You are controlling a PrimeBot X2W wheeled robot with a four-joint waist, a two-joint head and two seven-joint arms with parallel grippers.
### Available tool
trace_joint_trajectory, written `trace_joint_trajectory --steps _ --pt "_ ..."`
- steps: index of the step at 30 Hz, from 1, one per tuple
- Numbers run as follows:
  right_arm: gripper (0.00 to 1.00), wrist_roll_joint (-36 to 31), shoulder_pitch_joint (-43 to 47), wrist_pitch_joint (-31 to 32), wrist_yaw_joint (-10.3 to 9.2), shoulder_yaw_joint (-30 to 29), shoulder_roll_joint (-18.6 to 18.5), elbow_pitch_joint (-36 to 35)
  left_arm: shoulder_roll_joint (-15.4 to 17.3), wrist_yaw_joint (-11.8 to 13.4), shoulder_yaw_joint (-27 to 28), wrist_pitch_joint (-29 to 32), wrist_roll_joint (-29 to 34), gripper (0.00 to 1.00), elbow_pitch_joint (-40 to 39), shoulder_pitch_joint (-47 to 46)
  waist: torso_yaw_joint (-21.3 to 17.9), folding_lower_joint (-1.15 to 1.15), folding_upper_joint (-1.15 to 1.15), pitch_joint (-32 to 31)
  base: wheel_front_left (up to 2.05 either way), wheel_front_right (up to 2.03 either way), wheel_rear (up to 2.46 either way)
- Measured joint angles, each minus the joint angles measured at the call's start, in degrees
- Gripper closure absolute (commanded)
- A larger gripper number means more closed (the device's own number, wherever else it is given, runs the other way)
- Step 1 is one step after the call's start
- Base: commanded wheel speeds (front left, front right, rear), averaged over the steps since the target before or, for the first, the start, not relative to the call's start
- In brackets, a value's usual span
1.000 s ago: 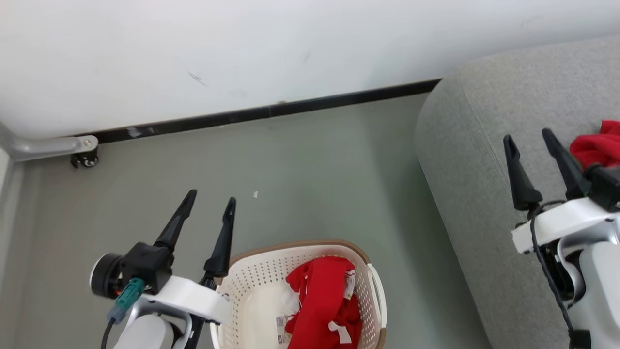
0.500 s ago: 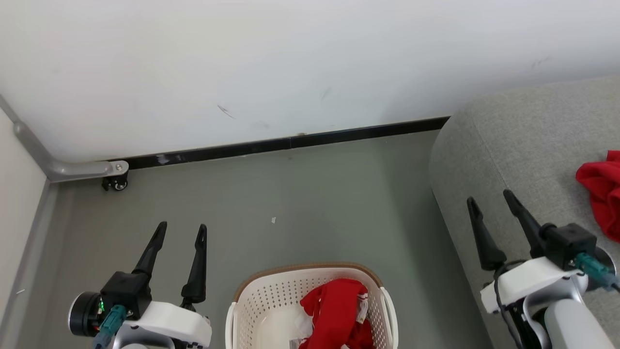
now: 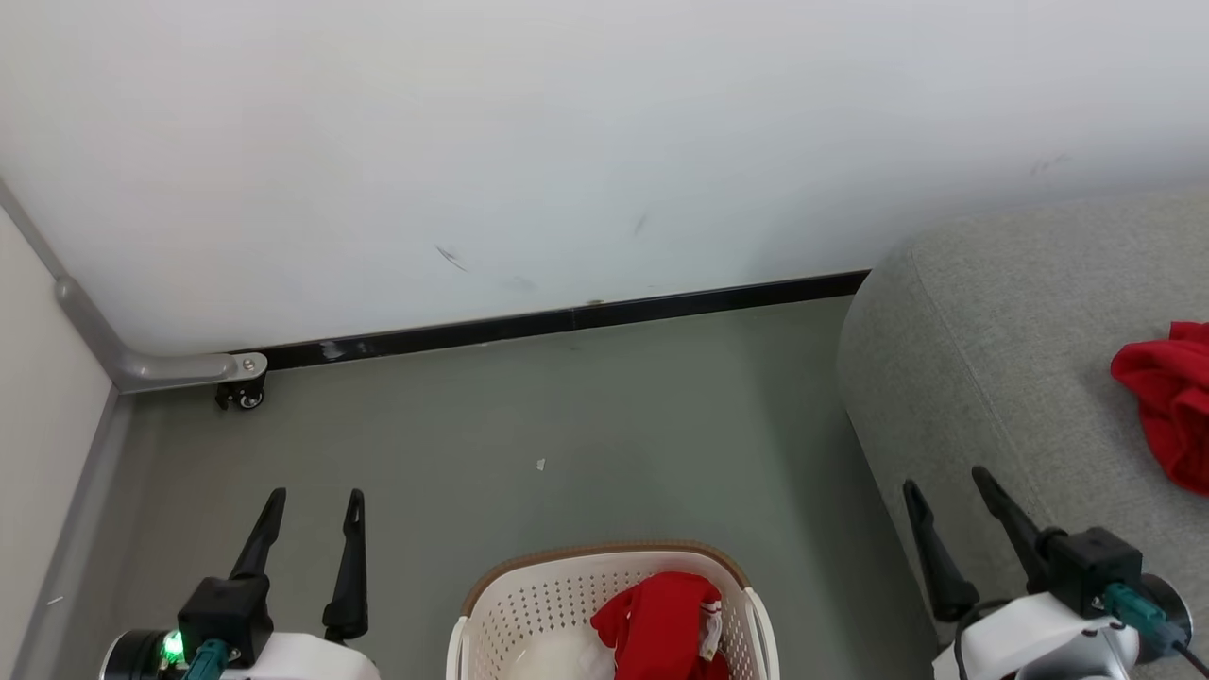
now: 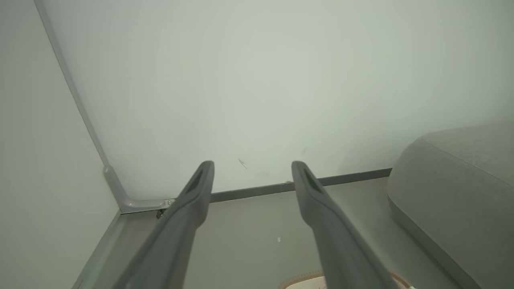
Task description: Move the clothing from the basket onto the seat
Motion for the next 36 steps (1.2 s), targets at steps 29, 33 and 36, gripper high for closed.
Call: trace_joint_trajectory --steps 29,33,36 --pt "0.0 -0.41 5.24 0.26 -0.01 0.34 0.6 -4.56 -0.52 0.92 2.11 0.0 1.49 0.0 2.15 2.45 -0.75 0.0 0.0 -0.76 0.0 0.0 0.0" --pt "0.0 0.03 6.16 0.26 -0.01 0.47 0.6 -5.27 -0.67 0.92 2.43 0.0 1.54 0.0 2.15 2.47 -0.85 0.0 0.0 -0.84 0.0 0.0 0.0" --pt "0.0 0.11 6.26 0.34 -0.01 0.58 0.6 -5.45 -0.74 0.92 2.56 0.0 1.55 0.0 2.15 2.5 -0.88 0.0 0.0 -0.84 0.0 0.0 0.0"
